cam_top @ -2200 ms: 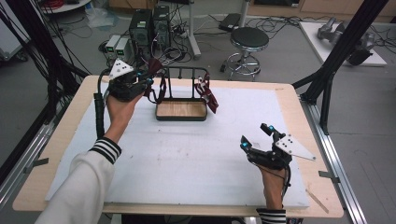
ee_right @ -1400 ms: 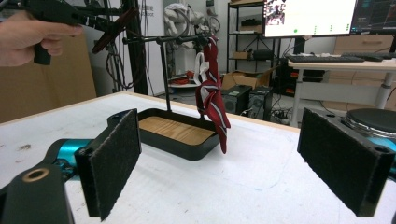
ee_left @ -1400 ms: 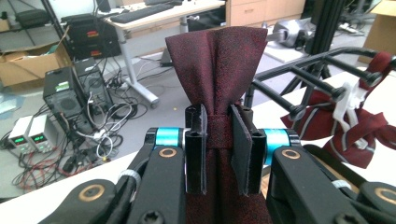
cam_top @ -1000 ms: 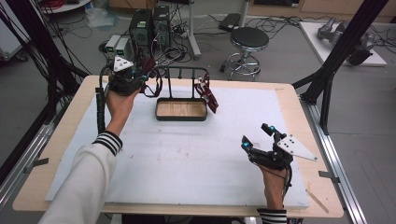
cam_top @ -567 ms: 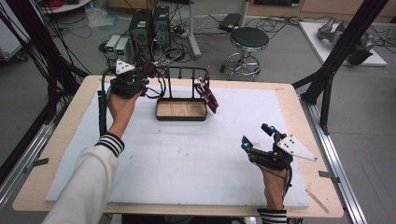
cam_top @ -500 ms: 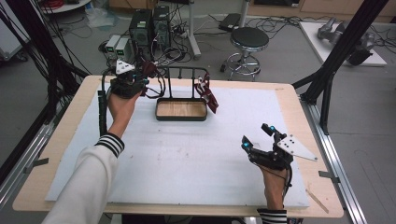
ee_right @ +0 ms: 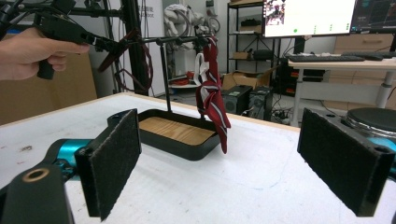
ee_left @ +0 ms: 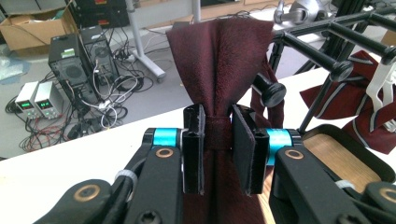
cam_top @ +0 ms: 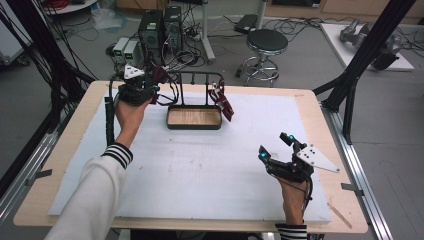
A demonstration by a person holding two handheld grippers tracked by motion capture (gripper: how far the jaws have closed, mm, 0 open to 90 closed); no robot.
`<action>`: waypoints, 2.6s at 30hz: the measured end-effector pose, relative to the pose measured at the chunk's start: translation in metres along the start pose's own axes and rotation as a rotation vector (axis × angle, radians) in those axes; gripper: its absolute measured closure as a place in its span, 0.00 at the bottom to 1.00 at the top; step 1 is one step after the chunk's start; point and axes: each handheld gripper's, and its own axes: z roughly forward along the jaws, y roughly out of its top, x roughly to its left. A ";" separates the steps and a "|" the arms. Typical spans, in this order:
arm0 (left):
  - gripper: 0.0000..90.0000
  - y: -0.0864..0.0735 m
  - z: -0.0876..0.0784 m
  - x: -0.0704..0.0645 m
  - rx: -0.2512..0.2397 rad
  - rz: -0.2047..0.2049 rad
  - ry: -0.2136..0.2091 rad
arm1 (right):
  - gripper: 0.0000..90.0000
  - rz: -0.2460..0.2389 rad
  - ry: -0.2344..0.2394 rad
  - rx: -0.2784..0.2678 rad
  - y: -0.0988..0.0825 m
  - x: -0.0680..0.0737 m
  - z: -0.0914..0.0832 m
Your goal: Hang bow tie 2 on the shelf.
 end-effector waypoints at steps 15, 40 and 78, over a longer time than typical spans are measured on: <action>0.18 -0.009 0.000 0.005 -0.009 0.041 -0.051 | 0.14 -0.005 0.002 0.004 0.000 0.003 0.001; 0.16 -0.057 -0.089 0.009 -0.276 0.089 -0.255 | 0.14 -0.018 -0.007 0.019 -0.005 0.007 -0.002; 0.15 -0.185 -0.147 0.008 -0.447 0.072 -0.277 | 0.14 -0.075 -0.038 -0.052 -0.026 0.018 -0.028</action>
